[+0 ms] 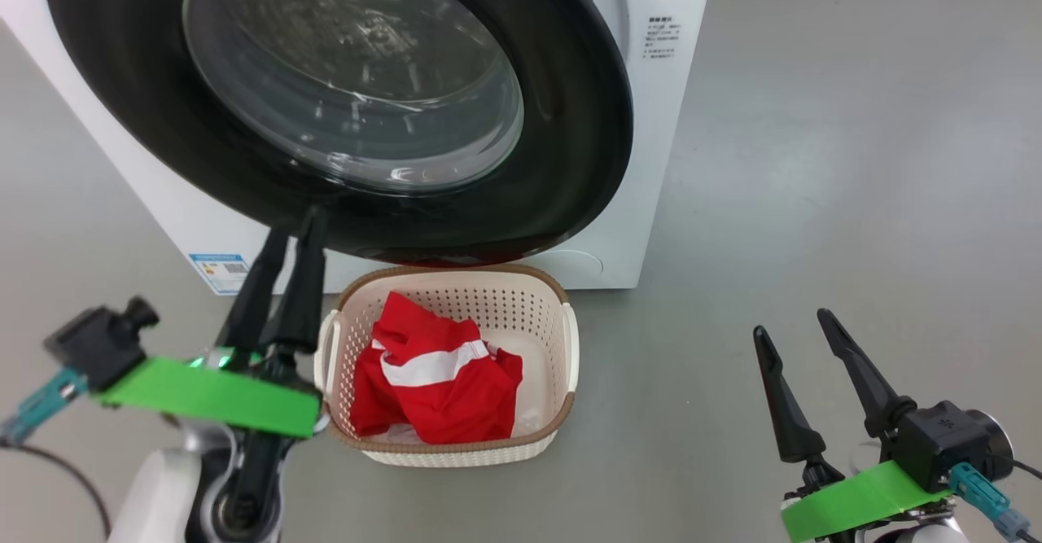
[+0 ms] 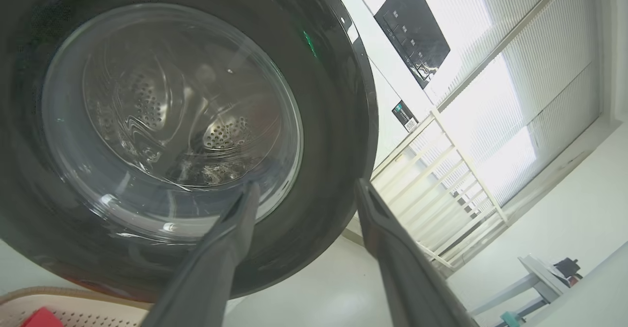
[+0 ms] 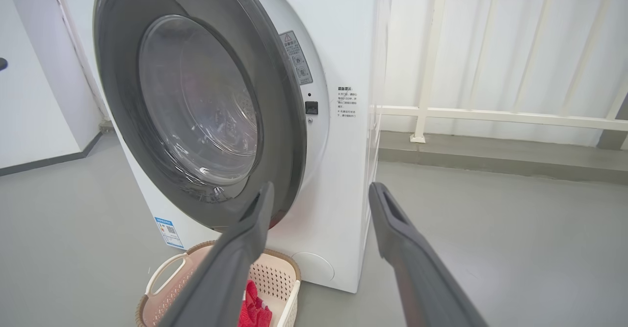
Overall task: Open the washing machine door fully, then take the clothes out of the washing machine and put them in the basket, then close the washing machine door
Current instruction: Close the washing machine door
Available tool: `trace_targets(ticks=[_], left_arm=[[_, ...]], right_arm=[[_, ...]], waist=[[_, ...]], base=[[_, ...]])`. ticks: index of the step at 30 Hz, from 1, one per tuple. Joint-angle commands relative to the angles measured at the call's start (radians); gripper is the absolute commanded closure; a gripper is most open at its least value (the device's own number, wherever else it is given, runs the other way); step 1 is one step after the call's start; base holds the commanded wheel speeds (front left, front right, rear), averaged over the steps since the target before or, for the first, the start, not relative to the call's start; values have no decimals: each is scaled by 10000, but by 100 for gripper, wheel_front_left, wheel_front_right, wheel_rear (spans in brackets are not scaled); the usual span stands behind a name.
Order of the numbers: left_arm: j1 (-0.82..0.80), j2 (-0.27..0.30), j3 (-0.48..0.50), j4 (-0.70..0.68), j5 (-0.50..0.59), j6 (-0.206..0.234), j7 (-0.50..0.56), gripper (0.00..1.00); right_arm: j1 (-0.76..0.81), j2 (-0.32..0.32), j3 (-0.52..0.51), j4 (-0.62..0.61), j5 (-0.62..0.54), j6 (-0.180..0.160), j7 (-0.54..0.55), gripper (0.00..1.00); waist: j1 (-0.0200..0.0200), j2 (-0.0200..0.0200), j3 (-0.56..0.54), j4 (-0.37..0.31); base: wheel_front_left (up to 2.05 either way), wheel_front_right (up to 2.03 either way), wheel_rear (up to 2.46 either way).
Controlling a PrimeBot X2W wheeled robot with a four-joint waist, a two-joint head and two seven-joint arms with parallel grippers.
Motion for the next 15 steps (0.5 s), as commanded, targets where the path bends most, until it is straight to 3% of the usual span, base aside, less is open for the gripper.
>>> trace_targets(ticks=[1,7,15], left_arm=[[98,440,383,-420,396,99,-288,0],[1126,932,181,-1086,2162,655,-1260,0],[2375,1499,-106,-1840,4403,1453,-1731,0]], right_arm=[[-93,-104,132,-294,29,63,-74,0],[167,-104,25,-343,36,63,-66,0],[355,-104,30,-459,31,63,-52,0]], waist=[[0,0,-89,39],[0,0,-405,95],[0,0,-614,51]], base=[[0,0,0],[0,0,0],[0,0,0]])
